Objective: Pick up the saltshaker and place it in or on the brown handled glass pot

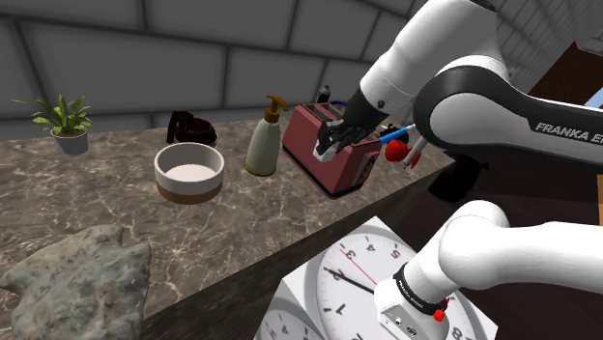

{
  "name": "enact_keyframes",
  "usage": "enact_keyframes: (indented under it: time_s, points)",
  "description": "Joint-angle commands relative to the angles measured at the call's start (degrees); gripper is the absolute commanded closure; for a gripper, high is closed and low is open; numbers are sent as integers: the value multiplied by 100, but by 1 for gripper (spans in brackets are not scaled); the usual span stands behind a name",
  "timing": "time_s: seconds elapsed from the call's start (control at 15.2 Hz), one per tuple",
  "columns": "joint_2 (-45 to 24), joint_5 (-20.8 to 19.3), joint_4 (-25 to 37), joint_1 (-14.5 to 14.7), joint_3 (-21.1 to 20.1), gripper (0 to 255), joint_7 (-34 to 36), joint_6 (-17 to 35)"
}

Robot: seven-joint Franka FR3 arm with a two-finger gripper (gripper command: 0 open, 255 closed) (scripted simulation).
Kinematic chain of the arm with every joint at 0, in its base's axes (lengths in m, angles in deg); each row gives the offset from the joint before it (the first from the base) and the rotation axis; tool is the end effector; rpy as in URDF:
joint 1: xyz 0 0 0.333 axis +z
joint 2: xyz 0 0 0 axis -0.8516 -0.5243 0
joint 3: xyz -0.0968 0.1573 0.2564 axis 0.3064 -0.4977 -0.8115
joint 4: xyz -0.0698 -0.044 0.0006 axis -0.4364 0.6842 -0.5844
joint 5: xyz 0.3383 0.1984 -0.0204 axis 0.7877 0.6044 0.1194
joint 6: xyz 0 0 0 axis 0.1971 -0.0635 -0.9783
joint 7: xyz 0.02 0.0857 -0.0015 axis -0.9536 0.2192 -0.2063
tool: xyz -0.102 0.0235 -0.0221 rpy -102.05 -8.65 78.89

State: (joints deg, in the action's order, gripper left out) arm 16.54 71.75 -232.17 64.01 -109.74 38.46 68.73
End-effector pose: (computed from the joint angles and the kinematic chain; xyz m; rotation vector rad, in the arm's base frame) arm 0.2820 0.1601 0.5237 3.0743 -0.2764 0.5446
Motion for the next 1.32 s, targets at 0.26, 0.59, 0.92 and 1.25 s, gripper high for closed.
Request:
enact_keyframes:
  time_s: [0.26,0.59,0.92,1.25]
  points:
    - [-1301,-186,850,-423,-281,255,119,485]
    - [-2560,-549,1784,-857,-653,255,386,808]
    - [-3829,-1173,2876,-1245,-1065,255,815,887]
    - [-5187,-2074,4167,-1397,-1391,255,1370,685]
